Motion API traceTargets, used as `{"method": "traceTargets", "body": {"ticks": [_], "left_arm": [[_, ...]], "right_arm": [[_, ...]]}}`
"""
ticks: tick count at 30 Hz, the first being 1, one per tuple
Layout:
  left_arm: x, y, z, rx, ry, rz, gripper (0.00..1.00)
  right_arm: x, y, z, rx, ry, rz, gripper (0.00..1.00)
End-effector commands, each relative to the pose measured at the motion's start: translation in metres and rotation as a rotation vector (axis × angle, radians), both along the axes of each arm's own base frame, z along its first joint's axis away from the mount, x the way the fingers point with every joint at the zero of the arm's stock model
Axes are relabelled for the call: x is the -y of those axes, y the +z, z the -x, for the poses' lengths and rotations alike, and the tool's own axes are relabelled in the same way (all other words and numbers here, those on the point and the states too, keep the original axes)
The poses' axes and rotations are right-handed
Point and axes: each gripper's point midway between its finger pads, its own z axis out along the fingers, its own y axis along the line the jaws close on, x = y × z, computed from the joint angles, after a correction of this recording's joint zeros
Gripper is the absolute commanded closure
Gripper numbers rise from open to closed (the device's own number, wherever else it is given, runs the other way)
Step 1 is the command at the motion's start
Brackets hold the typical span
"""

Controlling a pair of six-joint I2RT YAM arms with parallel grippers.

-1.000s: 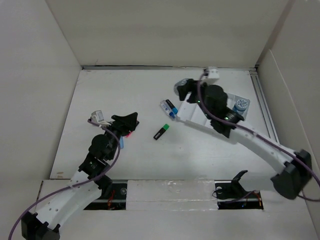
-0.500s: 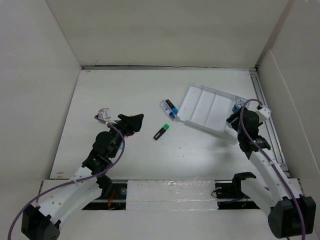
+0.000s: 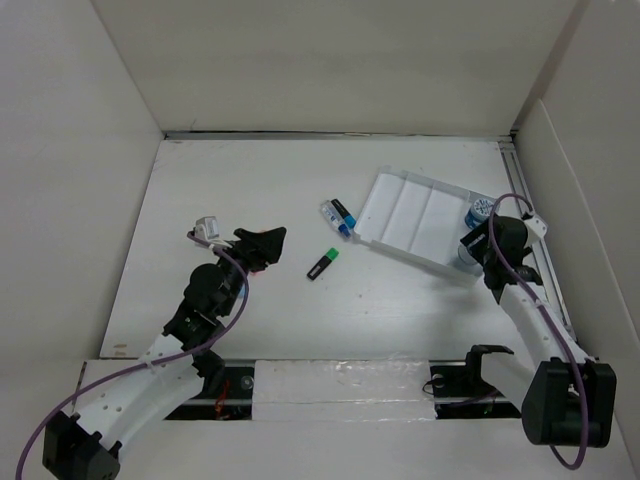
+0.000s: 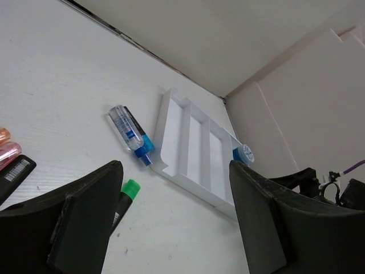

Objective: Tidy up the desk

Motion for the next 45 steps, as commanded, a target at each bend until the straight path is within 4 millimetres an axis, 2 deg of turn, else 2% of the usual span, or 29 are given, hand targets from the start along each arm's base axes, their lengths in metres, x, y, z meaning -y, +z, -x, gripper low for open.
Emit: {"method": "traceTargets", "body": {"ticks": [1, 6, 8, 9, 10, 11, 12, 13, 14, 15, 16, 17, 19, 20, 21, 22, 23, 24, 25, 27, 28, 29, 30, 31, 32, 35, 39, 42, 45], "left_arm": [[-0.001, 0.025, -0.001, 0.055, 0.009, 0.027, 0.29], [-0.004, 0.026, -0.001, 0.059, 0.021, 0.028, 0.29], [-0.004, 0.029, 0.001, 0.066, 0.020, 0.034, 0.29], [-0.004, 0.029, 0.001, 0.069, 0.017, 0.037, 0.29], [-0.004, 0.029, 0.002, 0.075, 0.015, 0.041, 0.29], [-0.004, 0.028, 0.001, 0.073, 0.018, 0.042, 0.29], [-0.005, 0.026, 0.001, 0.066, 0.021, 0.039, 0.29], [-0.005, 0.028, 0.000, 0.064, 0.024, 0.040, 0.29], [-0.005, 0.028, 0.000, 0.062, 0.024, 0.038, 0.29], [-0.005, 0.028, 0.001, 0.063, 0.024, 0.039, 0.29], [-0.006, 0.029, 0.001, 0.067, 0.024, 0.045, 0.30], [-0.006, 0.027, 0.002, 0.066, 0.027, 0.048, 0.31], [-0.009, 0.028, 0.002, 0.068, 0.038, 0.056, 0.35], [-0.011, 0.030, 0.003, 0.070, 0.043, 0.062, 0.37], [-0.012, 0.030, 0.004, 0.070, 0.044, 0.062, 0.40], [-0.016, 0.034, 0.006, 0.087, 0.059, 0.076, 0.45], [-0.018, 0.032, 0.008, 0.090, 0.062, 0.080, 0.46], [-0.020, 0.033, 0.009, 0.095, 0.070, 0.084, 0.47], [-0.025, 0.037, 0.011, 0.110, 0.083, 0.102, 0.48], [-0.027, 0.039, 0.013, 0.121, 0.085, 0.110, 0.49], [-0.029, 0.042, 0.015, 0.135, 0.088, 0.115, 0.49], [-0.029, 0.041, 0.015, 0.135, 0.088, 0.115, 0.48], [-0.030, 0.038, 0.014, 0.125, 0.096, 0.108, 0.48], [-0.030, 0.038, 0.014, 0.123, 0.100, 0.108, 0.48], [-0.030, 0.040, 0.013, 0.121, 0.102, 0.110, 0.48], [-0.031, 0.036, 0.011, 0.108, 0.111, 0.101, 0.47], [-0.031, 0.036, 0.010, 0.098, 0.115, 0.101, 0.46], [-0.030, 0.033, 0.010, 0.097, 0.112, 0.100, 0.46], [-0.029, 0.035, 0.009, 0.091, 0.112, 0.098, 0.46]], "right_arm": [[0.003, 0.031, -0.021, 0.106, 0.003, -0.003, 0.18], [0.001, 0.037, -0.023, 0.116, 0.024, 0.006, 0.16], [0.000, 0.051, -0.025, 0.145, 0.036, 0.013, 0.16], [-0.001, 0.057, -0.025, 0.159, 0.044, 0.017, 0.19], [-0.012, 0.065, -0.027, 0.186, 0.089, 0.013, 0.24], [-0.021, 0.085, -0.028, 0.261, 0.128, 0.018, 0.31], [-0.031, 0.096, -0.030, 0.305, 0.179, 0.030, 0.54], [-0.056, 0.104, -0.030, 0.341, 0.269, 0.014, 0.68], [-0.070, 0.125, -0.035, 0.412, 0.320, 0.023, 0.79], [-0.083, 0.131, -0.038, 0.427, 0.361, 0.023, 0.94], [-0.095, 0.135, -0.042, 0.426, 0.388, 0.029, 0.98], [-0.120, 0.134, -0.043, 0.404, 0.458, 0.026, 1.00], [-0.151, 0.135, -0.062, 0.362, 0.561, 0.052, 1.00], [-0.177, 0.131, -0.064, 0.340, 0.654, 0.072, 1.00], [-0.198, 0.128, -0.078, 0.312, 0.710, 0.077, 0.93], [-0.217, 0.125, -0.081, 0.294, 0.781, 0.070, 0.89], [-0.232, 0.114, -0.081, 0.236, 0.842, 0.089, 0.84], [-0.258, 0.110, -0.080, 0.216, 0.909, 0.094, 0.72], [-0.278, 0.102, -0.094, 0.183, 0.941, 0.104, 0.66], [-0.302, 0.084, -0.096, 0.092, 0.995, 0.150, 0.51], [-0.314, 0.075, -0.113, 0.062, 0.987, 0.172, 0.47], [-0.317, 0.064, -0.116, 0.021, 0.999, 0.177, 0.43], [-0.336, 0.050, -0.122, -0.010, 1.046, 0.159, 0.40], [-0.336, 0.050, -0.122, -0.011, 1.047, 0.159, 0.40], [-0.344, 0.036, -0.131, -0.037, 1.056, 0.155, 0.39], [-0.358, 0.012, -0.141, -0.091, 1.071, 0.155, 0.39], [-0.365, -0.014, -0.148, -0.138, 1.078, 0.148, 0.41], [-0.364, -0.028, -0.148, -0.170, 1.077, 0.152, 0.47], [-0.367, -0.042, -0.146, -0.202, 1.081, 0.160, 0.48]]}}
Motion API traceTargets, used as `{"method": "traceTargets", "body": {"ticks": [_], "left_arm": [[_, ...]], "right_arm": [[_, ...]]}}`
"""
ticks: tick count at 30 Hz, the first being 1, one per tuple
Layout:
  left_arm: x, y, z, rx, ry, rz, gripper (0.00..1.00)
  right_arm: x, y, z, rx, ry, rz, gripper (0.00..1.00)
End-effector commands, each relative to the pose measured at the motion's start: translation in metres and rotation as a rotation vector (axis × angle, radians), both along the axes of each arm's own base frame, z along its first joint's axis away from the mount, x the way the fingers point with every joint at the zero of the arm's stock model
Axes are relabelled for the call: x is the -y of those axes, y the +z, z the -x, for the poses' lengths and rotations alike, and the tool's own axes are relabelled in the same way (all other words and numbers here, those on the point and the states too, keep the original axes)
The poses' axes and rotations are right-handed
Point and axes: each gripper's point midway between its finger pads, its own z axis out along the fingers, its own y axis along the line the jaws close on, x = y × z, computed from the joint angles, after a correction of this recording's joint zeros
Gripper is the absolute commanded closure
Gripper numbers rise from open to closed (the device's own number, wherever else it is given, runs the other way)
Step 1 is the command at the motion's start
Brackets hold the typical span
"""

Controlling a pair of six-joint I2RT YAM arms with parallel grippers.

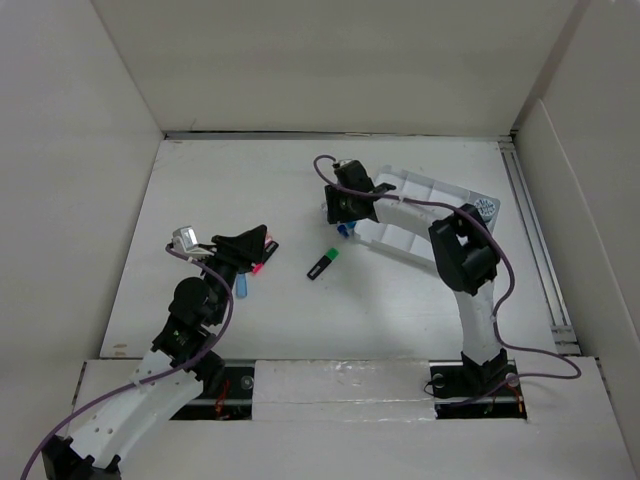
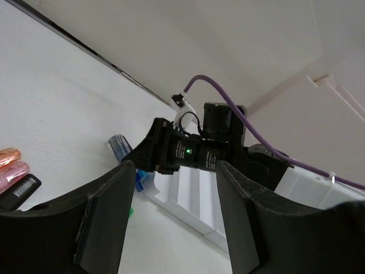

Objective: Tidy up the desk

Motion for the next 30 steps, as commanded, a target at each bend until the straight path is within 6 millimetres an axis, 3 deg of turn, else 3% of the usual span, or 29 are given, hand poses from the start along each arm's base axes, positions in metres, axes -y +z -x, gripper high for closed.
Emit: {"method": "traceTargets", "body": {"ticks": [1, 4, 7, 17, 19, 22, 26, 27, 28, 30], "left_arm": [[0.000, 0.011, 0.001, 0.027, 0.001, 0.024, 0.45], [0.000, 0.010, 0.000, 0.025, 0.004, 0.023, 0.45], [0.001, 0.010, 0.000, 0.023, -0.002, 0.023, 0.45], [0.000, 0.009, 0.000, 0.022, 0.003, 0.021, 0.45], [0.000, 0.010, 0.001, 0.026, -0.002, 0.024, 0.45], [0.000, 0.008, 0.000, 0.024, 0.002, 0.026, 0.45], [0.000, 0.009, 0.000, 0.029, 0.000, 0.025, 0.45], [0.000, 0.007, -0.001, 0.023, 0.003, 0.023, 0.45], [0.000, 0.007, -0.001, 0.018, 0.003, 0.018, 0.45], [0.001, 0.009, 0.000, 0.018, 0.001, 0.018, 0.45]], "right_arm": [[-0.010, 0.020, -0.011, 0.048, 0.006, -0.006, 0.48], [-0.016, 0.008, -0.005, 0.035, 0.019, 0.007, 0.57], [-0.015, 0.003, -0.003, 0.035, 0.007, 0.041, 0.58], [-0.029, -0.006, 0.002, 0.023, 0.032, 0.030, 0.44], [-0.036, 0.001, 0.002, 0.033, 0.039, 0.020, 0.59], [-0.051, 0.032, 0.000, 0.109, 0.069, -0.097, 0.75], [-0.051, 0.078, -0.004, 0.169, 0.065, -0.224, 0.81], [-0.045, 0.088, -0.007, 0.189, 0.052, -0.257, 0.81], [-0.039, 0.122, -0.012, 0.251, 0.048, -0.331, 0.81], [-0.020, 0.130, -0.012, 0.275, 0.021, -0.370, 0.81]]}}
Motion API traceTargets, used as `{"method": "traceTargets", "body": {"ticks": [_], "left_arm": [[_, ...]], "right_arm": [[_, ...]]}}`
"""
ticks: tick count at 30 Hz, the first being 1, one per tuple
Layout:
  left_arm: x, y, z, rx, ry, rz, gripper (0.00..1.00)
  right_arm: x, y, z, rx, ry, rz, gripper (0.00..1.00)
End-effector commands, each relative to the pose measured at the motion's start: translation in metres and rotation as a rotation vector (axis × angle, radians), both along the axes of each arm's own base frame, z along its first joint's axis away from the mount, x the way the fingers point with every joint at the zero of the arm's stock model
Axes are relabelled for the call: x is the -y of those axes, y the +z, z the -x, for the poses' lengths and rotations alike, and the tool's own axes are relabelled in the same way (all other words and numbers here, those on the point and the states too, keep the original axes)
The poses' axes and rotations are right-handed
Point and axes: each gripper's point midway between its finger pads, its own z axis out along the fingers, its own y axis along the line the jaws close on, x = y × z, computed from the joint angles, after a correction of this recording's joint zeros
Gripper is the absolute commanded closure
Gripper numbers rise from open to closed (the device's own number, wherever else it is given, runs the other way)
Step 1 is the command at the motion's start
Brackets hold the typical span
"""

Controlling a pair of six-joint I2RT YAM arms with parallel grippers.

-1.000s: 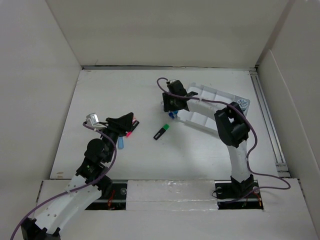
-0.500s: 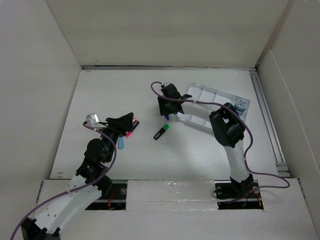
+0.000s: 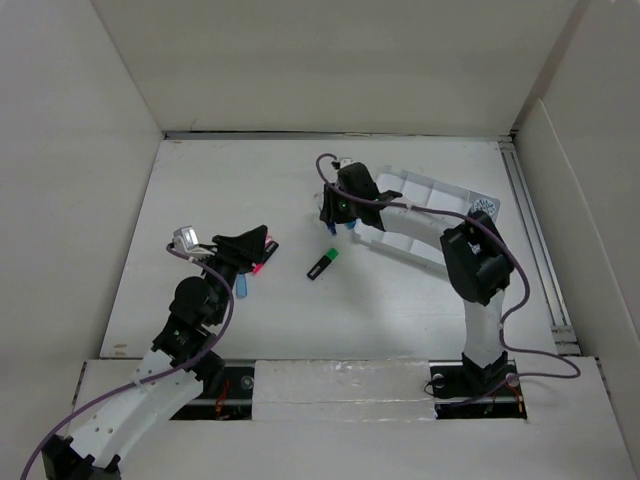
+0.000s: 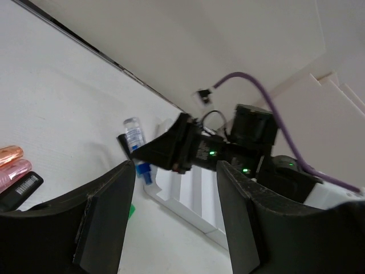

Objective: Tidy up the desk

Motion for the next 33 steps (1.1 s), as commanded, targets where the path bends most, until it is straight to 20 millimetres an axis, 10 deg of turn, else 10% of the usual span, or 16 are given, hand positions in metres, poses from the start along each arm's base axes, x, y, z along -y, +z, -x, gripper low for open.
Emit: {"method": "traceTargets", "body": {"ticks": [1, 4, 11, 15, 19, 26, 31, 33], "left_arm": [[0.001, 0.011, 0.000, 0.030, -0.003, 0.024, 0.45], [0.002, 0.011, -0.002, 0.027, 0.001, 0.020, 0.44], [0.011, 0.003, -0.008, -0.018, -0.024, -0.010, 0.42], [0.016, 0.000, -0.009, -0.018, -0.043, -0.009, 0.41], [0.017, 0.001, -0.008, -0.020, -0.053, -0.015, 0.41], [0.016, 0.000, -0.010, -0.026, -0.040, -0.011, 0.30], [0.027, -0.008, -0.016, -0.072, -0.070, -0.045, 0.22], [0.036, -0.016, -0.020, -0.088, -0.100, -0.062, 0.22]], "right_arm": [[0.026, 0.110, -0.036, 0.237, -0.075, -0.238, 0.81], [0.088, 0.123, -0.037, 0.273, -0.223, -0.247, 0.81], [0.262, 0.084, -0.016, 0.239, -0.671, -0.101, 0.81], [0.318, 0.058, 0.002, 0.179, -0.791, -0.024, 0.81], [0.329, 0.047, -0.003, 0.130, -0.803, -0.060, 0.77], [0.324, 0.055, -0.006, 0.133, -0.759, -0.116, 0.30], [0.309, 0.090, -0.003, 0.227, -0.708, -0.162, 0.35], [0.286, 0.115, 0.004, 0.302, -0.641, -0.205, 0.56]]}}
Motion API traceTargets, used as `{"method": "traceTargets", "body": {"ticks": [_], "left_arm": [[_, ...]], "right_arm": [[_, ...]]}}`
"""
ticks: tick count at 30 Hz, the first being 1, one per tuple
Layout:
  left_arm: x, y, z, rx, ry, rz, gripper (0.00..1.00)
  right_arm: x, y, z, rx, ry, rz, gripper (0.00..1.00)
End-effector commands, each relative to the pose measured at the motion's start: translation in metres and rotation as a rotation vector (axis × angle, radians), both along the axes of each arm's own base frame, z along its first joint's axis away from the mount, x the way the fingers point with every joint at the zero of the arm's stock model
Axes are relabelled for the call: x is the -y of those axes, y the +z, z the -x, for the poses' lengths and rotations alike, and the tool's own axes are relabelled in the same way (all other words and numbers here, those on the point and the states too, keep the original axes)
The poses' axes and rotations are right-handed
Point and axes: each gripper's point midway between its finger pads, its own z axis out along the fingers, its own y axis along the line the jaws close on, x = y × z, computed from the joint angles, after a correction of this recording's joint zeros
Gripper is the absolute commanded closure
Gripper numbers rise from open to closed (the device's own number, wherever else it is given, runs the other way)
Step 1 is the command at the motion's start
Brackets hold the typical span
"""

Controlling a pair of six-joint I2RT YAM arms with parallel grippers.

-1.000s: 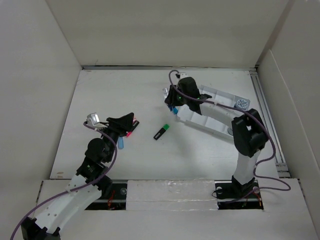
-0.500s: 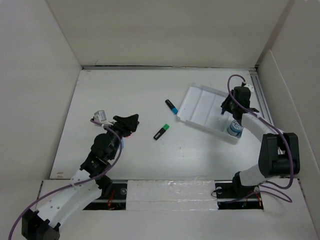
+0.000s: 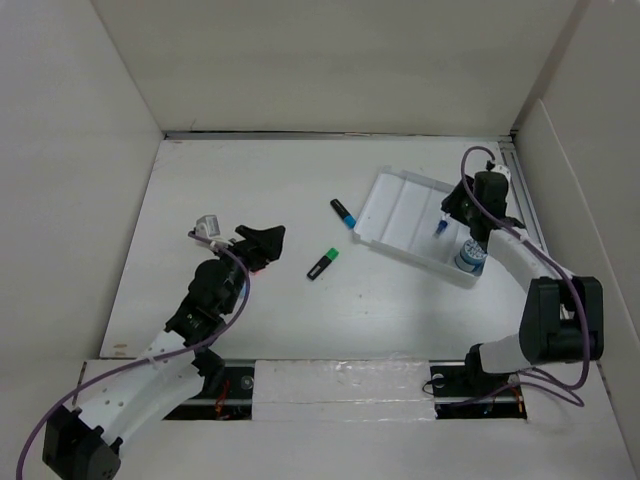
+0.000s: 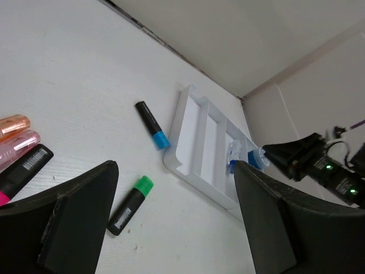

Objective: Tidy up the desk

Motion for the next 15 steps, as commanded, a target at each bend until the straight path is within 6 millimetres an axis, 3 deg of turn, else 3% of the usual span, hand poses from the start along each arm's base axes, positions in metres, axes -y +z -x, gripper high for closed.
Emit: {"method": "traceTargets", "body": {"ticks": [1, 2, 4, 7, 8, 10, 12, 13, 14, 15], "left_arm": [[0.015, 0.024, -0.005, 0.043, -0.056, 0.024, 0.22], [0.019, 0.018, -0.008, 0.021, -0.062, 0.006, 0.22], [0.028, 0.018, -0.010, 0.020, -0.096, -0.005, 0.22], [0.040, 0.006, -0.017, -0.004, -0.138, -0.047, 0.28], [0.044, -0.007, -0.022, -0.038, -0.145, -0.079, 0.30], [0.051, -0.010, -0.028, -0.041, -0.171, -0.128, 0.36], [0.056, -0.033, -0.039, -0.097, -0.172, -0.200, 0.41], [0.057, -0.034, -0.045, -0.122, -0.167, -0.229, 0.41], [0.059, -0.051, -0.049, -0.165, -0.169, -0.278, 0.42], [0.065, -0.055, -0.049, -0.174, -0.194, -0.293, 0.42]], "right_arm": [[-0.037, 0.067, -0.004, 0.230, 0.105, -0.027, 0.67], [-0.057, 0.072, 0.000, 0.244, 0.154, -0.031, 0.85], [-0.075, 0.081, 0.008, 0.262, 0.206, -0.027, 0.98], [-0.107, 0.084, 0.025, 0.274, 0.265, -0.014, 1.00], [-0.113, 0.084, 0.029, 0.280, 0.276, -0.011, 0.98], [-0.125, 0.088, 0.043, 0.302, 0.281, -0.017, 0.91], [-0.135, 0.100, 0.054, 0.360, 0.306, -0.058, 0.78], [-0.141, 0.114, 0.065, 0.408, 0.329, -0.093, 0.73], [-0.143, 0.108, 0.072, 0.412, 0.342, -0.104, 0.64], [-0.147, 0.117, 0.077, 0.454, 0.358, -0.122, 0.60]]}}
